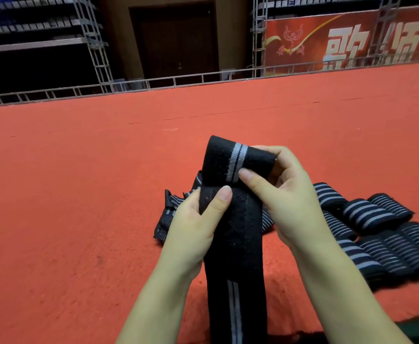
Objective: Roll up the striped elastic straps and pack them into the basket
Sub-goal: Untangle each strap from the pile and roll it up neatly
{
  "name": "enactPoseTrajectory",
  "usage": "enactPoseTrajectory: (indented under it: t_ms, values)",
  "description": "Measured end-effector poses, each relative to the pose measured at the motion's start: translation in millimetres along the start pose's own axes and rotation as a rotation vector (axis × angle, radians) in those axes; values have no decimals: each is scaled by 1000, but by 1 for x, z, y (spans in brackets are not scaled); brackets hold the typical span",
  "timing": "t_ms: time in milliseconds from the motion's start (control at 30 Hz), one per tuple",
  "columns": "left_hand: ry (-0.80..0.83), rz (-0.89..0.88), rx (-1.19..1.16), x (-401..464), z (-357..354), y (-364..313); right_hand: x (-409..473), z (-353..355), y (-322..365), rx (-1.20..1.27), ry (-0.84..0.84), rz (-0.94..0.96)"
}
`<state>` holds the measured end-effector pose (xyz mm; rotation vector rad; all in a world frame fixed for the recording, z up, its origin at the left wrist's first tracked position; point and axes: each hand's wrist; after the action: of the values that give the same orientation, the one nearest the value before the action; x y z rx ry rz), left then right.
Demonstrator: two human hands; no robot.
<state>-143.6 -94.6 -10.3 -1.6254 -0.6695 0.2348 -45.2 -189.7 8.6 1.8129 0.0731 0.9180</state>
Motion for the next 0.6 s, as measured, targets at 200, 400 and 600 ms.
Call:
enactPoseTrajectory:
  t_ms: [200,400,600]
  values:
    - [-59,-19,-14,0,2,-5,-5,4,0,-154,23,57]
    - [-84,32,-42,3,2,-5,-7,4,0,-313,125,114]
    - [-124,1,-27,5,2,-6,-11,0,-12,-326,173,177]
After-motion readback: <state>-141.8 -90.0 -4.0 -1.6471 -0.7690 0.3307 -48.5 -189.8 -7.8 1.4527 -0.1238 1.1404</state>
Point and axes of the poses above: each hand's wrist, its own x-axis towards the middle knuckle, its own z-axis out of the back of the hand, y = z × x
